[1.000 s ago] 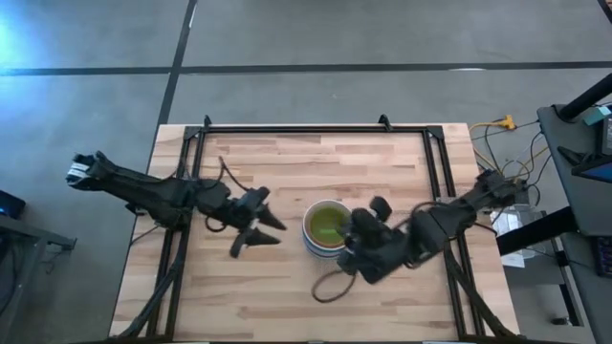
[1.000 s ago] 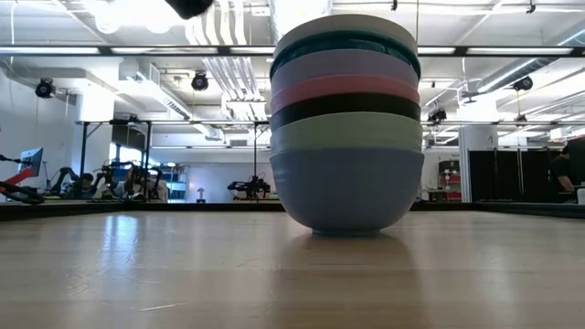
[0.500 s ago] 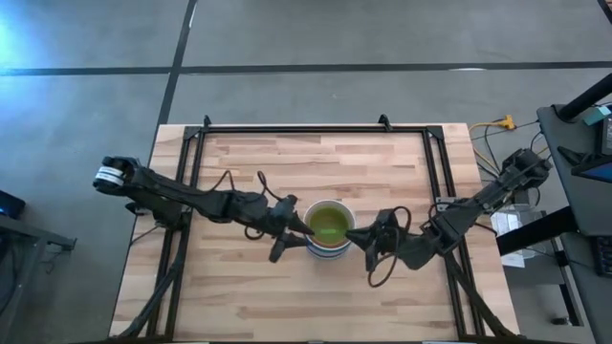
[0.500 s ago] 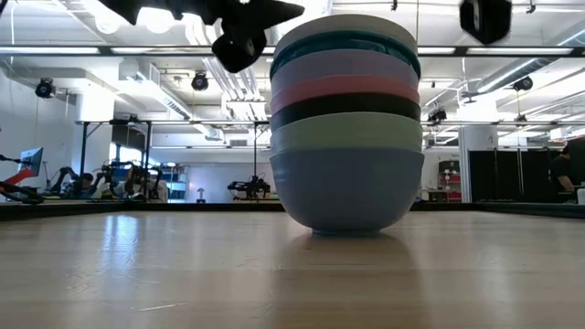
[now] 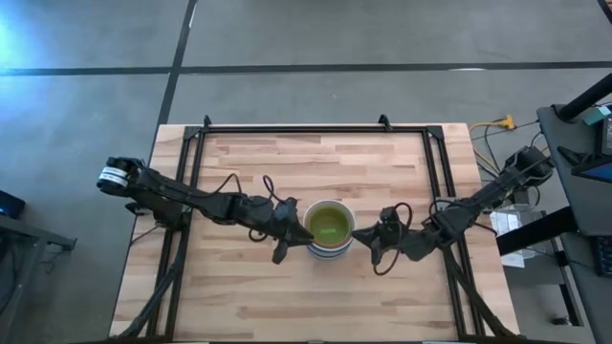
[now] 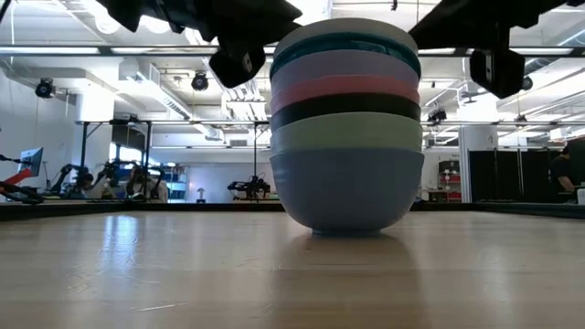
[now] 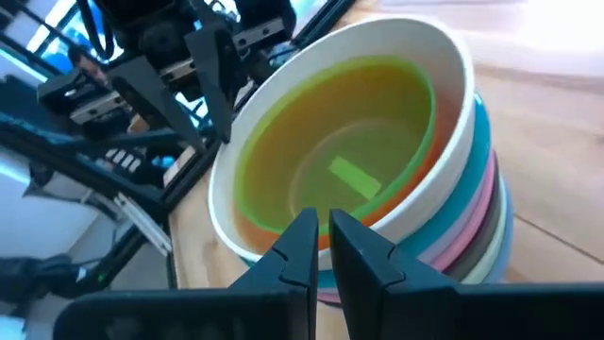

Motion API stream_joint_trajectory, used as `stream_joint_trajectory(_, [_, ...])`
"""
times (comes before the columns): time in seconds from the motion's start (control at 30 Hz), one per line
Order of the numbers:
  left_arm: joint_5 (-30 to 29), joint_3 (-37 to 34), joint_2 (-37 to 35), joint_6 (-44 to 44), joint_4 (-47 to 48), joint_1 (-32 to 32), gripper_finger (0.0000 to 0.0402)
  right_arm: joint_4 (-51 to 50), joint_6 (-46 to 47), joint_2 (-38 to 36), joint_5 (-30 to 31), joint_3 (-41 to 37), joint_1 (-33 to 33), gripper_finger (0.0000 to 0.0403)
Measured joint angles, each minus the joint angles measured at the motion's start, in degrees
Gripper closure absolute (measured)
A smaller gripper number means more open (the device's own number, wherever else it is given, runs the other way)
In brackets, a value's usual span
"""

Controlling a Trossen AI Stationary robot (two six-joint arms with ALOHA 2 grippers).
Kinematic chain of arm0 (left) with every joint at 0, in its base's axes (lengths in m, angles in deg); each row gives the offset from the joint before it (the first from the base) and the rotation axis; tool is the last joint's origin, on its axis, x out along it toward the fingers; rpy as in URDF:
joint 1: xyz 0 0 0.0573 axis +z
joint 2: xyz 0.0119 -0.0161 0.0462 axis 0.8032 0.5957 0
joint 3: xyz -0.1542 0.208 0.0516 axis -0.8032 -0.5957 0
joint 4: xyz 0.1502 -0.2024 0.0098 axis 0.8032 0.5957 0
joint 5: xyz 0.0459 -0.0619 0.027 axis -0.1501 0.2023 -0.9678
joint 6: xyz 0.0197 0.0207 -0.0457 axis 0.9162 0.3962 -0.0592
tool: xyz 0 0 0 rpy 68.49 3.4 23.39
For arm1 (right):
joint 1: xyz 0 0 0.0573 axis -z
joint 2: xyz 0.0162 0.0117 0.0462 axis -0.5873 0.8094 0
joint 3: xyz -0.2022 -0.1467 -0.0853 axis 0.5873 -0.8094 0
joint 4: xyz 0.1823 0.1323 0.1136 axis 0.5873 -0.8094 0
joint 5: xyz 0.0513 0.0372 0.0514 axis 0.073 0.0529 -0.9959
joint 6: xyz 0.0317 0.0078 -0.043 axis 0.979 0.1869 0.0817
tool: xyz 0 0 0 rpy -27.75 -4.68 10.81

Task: Nest bowls inside each other
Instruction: Stack the green bowl on top of the red bowl

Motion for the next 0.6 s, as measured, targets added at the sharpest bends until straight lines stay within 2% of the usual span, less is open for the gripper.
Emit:
stream_joint_trajectory(0.07, [0.0, 0.0, 0.0, -0.1, 0.0, 0.2, 0.0345, 0.0, -0.8, 0.0, -2.0, 0.0, 0.6, 0.0377])
stream_joint_trajectory(0.27, [-0.1, 0.2, -1.0, -1.5, 0.2, 0.3, 0.0346, -0.1, -6.4, -0.1, -2.2, 1.8, 1.9, 0.0377])
stream_joint_trajectory(0.43, [-0.8, 0.3, -1.6, -1.7, 0.3, 0.3, 0.0346, -0.3, -7.1, 0.1, -2.3, 2.0, 3.1, 0.0377])
stream_joint_trajectory(0.6, [-0.7, 0.1, -0.8, -4.0, 4.3, 0.3, 0.0346, -0.4, -7.3, 0.1, -3.5, 2.0, 3.2, 0.0377])
